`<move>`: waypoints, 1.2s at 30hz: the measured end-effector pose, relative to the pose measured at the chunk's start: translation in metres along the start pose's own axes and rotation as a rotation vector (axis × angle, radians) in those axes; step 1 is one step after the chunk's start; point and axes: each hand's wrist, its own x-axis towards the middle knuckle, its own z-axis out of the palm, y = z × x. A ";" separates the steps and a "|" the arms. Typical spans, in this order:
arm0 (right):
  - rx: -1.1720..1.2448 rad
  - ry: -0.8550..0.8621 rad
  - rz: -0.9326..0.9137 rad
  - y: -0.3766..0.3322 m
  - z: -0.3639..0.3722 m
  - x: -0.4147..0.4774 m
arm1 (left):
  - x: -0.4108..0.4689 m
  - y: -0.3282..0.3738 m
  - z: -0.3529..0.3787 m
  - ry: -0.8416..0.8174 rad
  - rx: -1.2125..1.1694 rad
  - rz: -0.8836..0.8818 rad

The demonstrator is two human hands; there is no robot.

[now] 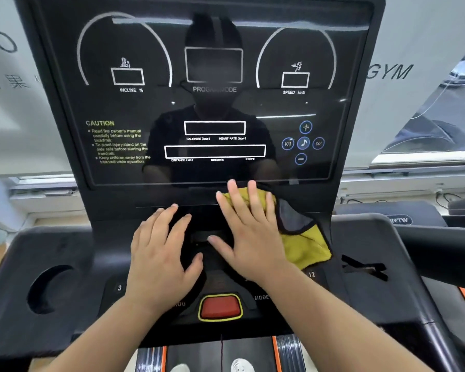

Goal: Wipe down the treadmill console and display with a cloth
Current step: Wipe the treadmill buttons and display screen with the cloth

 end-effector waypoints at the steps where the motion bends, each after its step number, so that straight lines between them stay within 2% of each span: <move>1: 0.003 -0.008 -0.029 0.001 -0.003 0.001 | -0.001 -0.003 0.000 0.002 0.006 -0.001; 4: -0.027 -0.049 -0.084 0.030 -0.011 -0.005 | -0.004 -0.009 -0.001 -0.001 0.008 -0.023; 8: -0.086 -0.084 0.156 0.076 -0.020 -0.033 | -0.007 -0.014 -0.002 -0.008 -0.009 -0.067; 10: -0.083 -0.118 0.177 0.077 -0.023 -0.038 | -0.008 -0.017 -0.002 -0.013 -0.024 -0.076; 22: -0.001 -0.178 -0.172 -0.068 -0.006 0.032 | -0.018 -0.058 -0.014 -0.028 0.032 -0.161; 26: 0.005 -0.163 -0.196 -0.091 0.000 0.044 | -0.026 -0.076 -0.015 -0.082 0.033 -0.200; 28: -0.025 -0.144 -0.155 -0.083 0.000 0.038 | -0.029 -0.085 -0.015 -0.109 0.031 -0.179; 32: -0.093 -0.116 0.060 -0.049 -0.002 0.014 | -0.032 -0.097 -0.016 -0.157 -0.001 -0.154; 36: -0.045 -0.122 0.123 -0.054 -0.003 0.010 | -0.034 -0.108 -0.018 -0.156 -0.040 -0.113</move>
